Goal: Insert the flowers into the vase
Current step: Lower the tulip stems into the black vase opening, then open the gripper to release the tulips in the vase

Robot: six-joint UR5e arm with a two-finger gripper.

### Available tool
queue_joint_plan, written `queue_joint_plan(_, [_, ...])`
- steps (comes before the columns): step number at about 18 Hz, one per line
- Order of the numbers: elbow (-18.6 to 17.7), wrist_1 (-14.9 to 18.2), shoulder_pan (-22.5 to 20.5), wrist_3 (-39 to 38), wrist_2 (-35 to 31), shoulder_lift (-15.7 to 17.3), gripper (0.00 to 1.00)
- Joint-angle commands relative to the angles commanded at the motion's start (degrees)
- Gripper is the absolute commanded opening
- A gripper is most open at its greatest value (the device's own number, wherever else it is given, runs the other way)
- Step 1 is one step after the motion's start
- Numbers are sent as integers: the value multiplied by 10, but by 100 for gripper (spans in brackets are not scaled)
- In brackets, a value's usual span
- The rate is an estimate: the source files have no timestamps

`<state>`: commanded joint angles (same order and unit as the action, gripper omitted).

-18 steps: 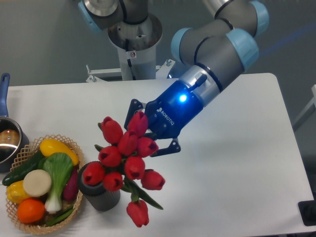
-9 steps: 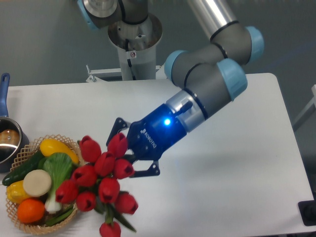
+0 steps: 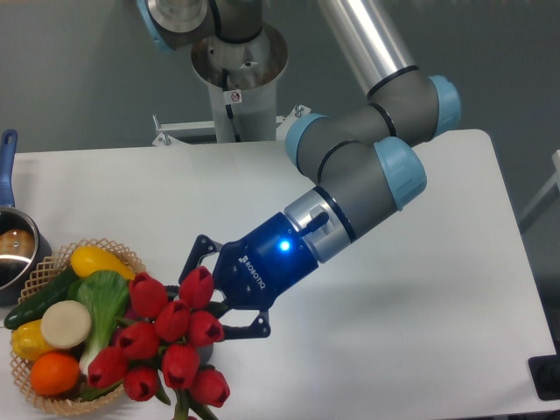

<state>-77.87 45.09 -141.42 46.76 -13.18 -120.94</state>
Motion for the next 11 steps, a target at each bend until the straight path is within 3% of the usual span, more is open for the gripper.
queue_joint_plan(6, [-40, -1, 8, 4, -19, 3, 12])
queue_joint_plan(11, [-80, -16, 14, 11, -26, 18, 35])
